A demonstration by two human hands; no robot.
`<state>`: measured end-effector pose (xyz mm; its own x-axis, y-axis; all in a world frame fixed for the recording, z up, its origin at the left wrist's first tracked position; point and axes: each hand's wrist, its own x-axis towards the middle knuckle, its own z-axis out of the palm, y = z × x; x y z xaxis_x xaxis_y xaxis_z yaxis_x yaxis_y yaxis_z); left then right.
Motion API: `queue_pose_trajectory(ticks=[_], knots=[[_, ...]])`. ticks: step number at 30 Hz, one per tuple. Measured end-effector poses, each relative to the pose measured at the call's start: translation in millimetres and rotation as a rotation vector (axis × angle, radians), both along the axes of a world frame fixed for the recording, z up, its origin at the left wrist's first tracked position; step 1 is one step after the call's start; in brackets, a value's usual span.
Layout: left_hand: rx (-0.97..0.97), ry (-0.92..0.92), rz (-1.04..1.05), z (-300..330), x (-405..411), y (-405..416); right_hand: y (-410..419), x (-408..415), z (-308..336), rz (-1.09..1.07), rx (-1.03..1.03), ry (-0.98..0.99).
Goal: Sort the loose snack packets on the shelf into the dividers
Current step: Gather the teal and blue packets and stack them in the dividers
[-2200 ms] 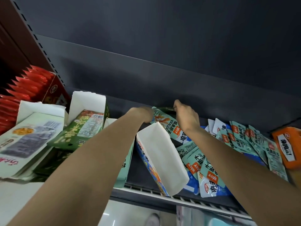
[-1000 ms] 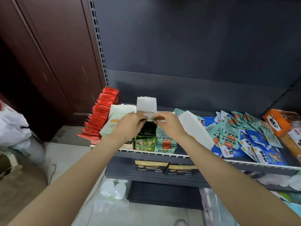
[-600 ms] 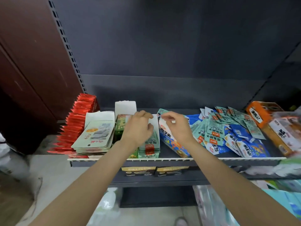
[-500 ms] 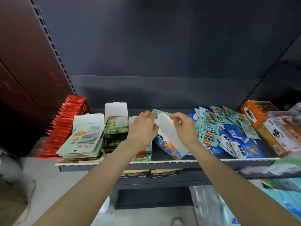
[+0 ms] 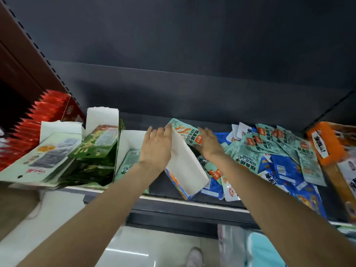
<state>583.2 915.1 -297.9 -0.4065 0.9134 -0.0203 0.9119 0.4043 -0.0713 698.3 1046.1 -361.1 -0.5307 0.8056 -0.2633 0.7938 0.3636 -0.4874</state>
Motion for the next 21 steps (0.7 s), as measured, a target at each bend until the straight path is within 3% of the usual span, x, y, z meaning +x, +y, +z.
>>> queue_pose_trajectory(ticks=[4,9,15,21], knots=[[-0.011,0.019,-0.060,2,-8,9,20,-20,-14,0.035,-0.013,-0.101],[-0.037,-0.076,-0.123,14,-19,10,19,-25,-8,-0.041,0.142,-0.062],[-0.073,-0.178,-0.094,22,-21,11,1,-10,30,-0.184,0.119,0.359],[0.187,-0.315,-0.064,17,-23,-13,-45,15,78,-0.198,0.230,0.549]])
